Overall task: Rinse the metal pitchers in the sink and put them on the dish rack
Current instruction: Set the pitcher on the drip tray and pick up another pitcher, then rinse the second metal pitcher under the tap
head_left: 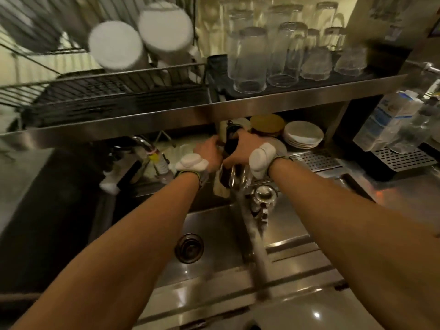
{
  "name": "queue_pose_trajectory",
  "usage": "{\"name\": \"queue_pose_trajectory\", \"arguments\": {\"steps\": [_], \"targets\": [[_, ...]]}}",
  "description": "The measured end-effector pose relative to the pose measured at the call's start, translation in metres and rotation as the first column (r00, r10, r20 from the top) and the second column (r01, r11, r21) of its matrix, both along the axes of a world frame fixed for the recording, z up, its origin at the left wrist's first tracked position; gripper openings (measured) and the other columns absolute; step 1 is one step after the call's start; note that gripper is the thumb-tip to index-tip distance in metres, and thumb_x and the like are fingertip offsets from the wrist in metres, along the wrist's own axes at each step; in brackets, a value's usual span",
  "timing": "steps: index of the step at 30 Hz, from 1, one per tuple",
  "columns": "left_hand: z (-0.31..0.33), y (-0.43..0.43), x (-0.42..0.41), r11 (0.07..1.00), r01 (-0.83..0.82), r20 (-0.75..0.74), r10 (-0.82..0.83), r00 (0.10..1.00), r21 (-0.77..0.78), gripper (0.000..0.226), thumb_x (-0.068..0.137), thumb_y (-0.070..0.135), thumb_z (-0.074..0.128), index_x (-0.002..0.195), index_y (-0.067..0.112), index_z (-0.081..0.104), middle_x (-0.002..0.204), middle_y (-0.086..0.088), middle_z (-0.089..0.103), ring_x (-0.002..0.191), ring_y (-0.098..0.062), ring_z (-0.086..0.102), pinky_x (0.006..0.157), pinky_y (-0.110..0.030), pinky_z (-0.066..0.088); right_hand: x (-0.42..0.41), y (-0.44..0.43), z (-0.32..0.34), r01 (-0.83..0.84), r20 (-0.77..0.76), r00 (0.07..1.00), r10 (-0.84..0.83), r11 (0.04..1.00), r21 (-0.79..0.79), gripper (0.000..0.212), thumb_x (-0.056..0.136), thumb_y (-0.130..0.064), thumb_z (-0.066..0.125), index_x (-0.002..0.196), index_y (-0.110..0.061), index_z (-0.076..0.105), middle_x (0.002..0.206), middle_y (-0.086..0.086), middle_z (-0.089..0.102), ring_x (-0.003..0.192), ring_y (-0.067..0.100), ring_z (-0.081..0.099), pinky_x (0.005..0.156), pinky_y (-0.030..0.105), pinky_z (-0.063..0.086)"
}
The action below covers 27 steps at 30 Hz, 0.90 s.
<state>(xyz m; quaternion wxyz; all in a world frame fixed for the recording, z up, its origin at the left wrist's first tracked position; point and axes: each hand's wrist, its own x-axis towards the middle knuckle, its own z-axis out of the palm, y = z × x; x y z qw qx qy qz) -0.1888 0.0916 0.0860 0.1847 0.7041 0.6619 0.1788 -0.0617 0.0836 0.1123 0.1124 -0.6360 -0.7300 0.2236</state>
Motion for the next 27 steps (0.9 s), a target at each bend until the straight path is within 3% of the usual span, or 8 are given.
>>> {"name": "queue_pose_trajectory", "arguments": {"steps": [3, 6, 9, 13, 16, 21, 23, 27], "targets": [[-0.018, -0.016, -0.038, 0.995, -0.051, -0.038, 0.048, 0.998, -0.090, 0.031, 0.094, 0.019, 0.049, 0.122, 0.009, 0.057, 0.124, -0.016, 0.062, 0.114, -0.034, 0.058, 0.092, -0.036, 0.046, -0.033, -0.010, -0.018, -0.070, 0.002, 0.998, 0.070, 0.996, -0.059, 0.064, 0.059, -0.035, 0.081, 0.110, -0.006, 0.056, 0.092, 0.007, 0.064, 0.074, 0.019, 0.059, 0.056, 0.029, 0.050], [-0.042, -0.028, -0.057, 0.981, -0.109, -0.064, 0.100, 0.993, -0.159, 0.031, 0.093, 0.023, 0.050, 0.119, 0.008, 0.059, 0.122, -0.016, 0.063, 0.111, -0.033, 0.060, 0.088, -0.034, 0.045, -0.050, -0.015, -0.045, -0.112, -0.050, 0.993, 0.106, 0.984, -0.136, 0.070, 0.066, -0.025, 0.081, 0.124, -0.005, 0.049, 0.115, 0.014, 0.062, 0.100, 0.029, 0.062, 0.078, 0.031, 0.052], [-0.069, -0.037, -0.074, 0.965, -0.163, -0.008, 0.165, 0.986, -0.207, 0.032, 0.093, 0.016, 0.050, 0.122, 0.003, 0.056, 0.125, -0.019, 0.060, 0.116, -0.034, 0.057, 0.095, -0.037, 0.043, -0.064, -0.018, -0.065, -0.146, -0.104, 0.986, 0.127, 0.970, -0.195, 0.079, 0.068, -0.022, 0.082, 0.133, -0.004, 0.040, 0.124, 0.015, 0.057, 0.111, 0.029, 0.057, 0.083, 0.026, 0.045], [-0.096, -0.038, -0.097, 0.938, -0.227, 0.028, 0.243, 0.970, -0.263, 0.032, 0.094, 0.014, 0.048, 0.124, 0.002, 0.055, 0.125, -0.019, 0.060, 0.119, -0.035, 0.055, 0.098, -0.038, 0.042, -0.074, -0.020, -0.091, -0.182, -0.174, 0.974, 0.143, 0.956, -0.232, 0.079, 0.065, -0.017, 0.086, 0.130, -0.002, 0.044, 0.126, 0.011, 0.056, 0.116, 0.026, 0.054, 0.082, 0.022, 0.040], [-0.104, -0.039, -0.110, 0.915, -0.252, 0.019, 0.272, 0.962, -0.315, 0.031, 0.093, 0.017, 0.050, 0.121, 0.006, 0.057, 0.124, -0.018, 0.060, 0.116, -0.036, 0.056, 0.095, -0.037, 0.044, -0.085, -0.016, -0.109, -0.196, -0.170, 0.973, 0.159, 0.953, -0.231, 0.098, 0.059, -0.024, 0.089, 0.138, -0.008, 0.033, 0.134, 0.009, 0.051, 0.122, 0.027, 0.051, 0.093, 0.028, 0.042], [-0.116, -0.034, -0.145, 0.890, -0.193, -0.040, 0.193, 0.980, -0.412, 0.031, 0.080, 0.025, 0.067, 0.107, 0.011, 0.068, 0.111, -0.009, 0.069, 0.106, -0.030, 0.065, 0.091, -0.034, 0.052, -0.105, -0.006, -0.135, -0.205, -0.193, 0.968, 0.158, 0.945, -0.256, 0.095, 0.054, -0.025, 0.089, 0.133, -0.014, 0.037, 0.124, 0.006, 0.056, 0.115, 0.025, 0.056, 0.088, 0.031, 0.048], [-0.109, -0.026, -0.160, 0.894, -0.263, -0.120, 0.235, 0.965, -0.363, 0.032, 0.084, 0.021, 0.064, 0.113, 0.008, 0.066, 0.115, -0.013, 0.067, 0.109, -0.031, 0.063, 0.093, -0.037, 0.051, -0.115, -0.001, -0.144, -0.200, -0.212, 0.967, 0.143, 0.941, -0.274, 0.093, 0.056, -0.021, 0.088, 0.133, -0.015, 0.036, 0.124, 0.007, 0.055, 0.114, 0.026, 0.055, 0.087, 0.030, 0.048], [-0.091, -0.002, -0.202, 0.875, -0.483, -0.128, 0.477, 0.870, -0.020, 0.038, 0.090, 0.025, 0.054, 0.123, 0.007, 0.054, 0.123, -0.016, 0.062, 0.115, -0.035, 0.058, 0.093, -0.038, 0.046, -0.134, 0.004, -0.159, -0.190, -0.189, 0.973, 0.135, 0.930, -0.313, 0.095, 0.055, -0.023, 0.089, 0.134, -0.017, 0.037, 0.124, 0.007, 0.059, 0.112, 0.026, 0.058, 0.087, 0.031, 0.049]]}}
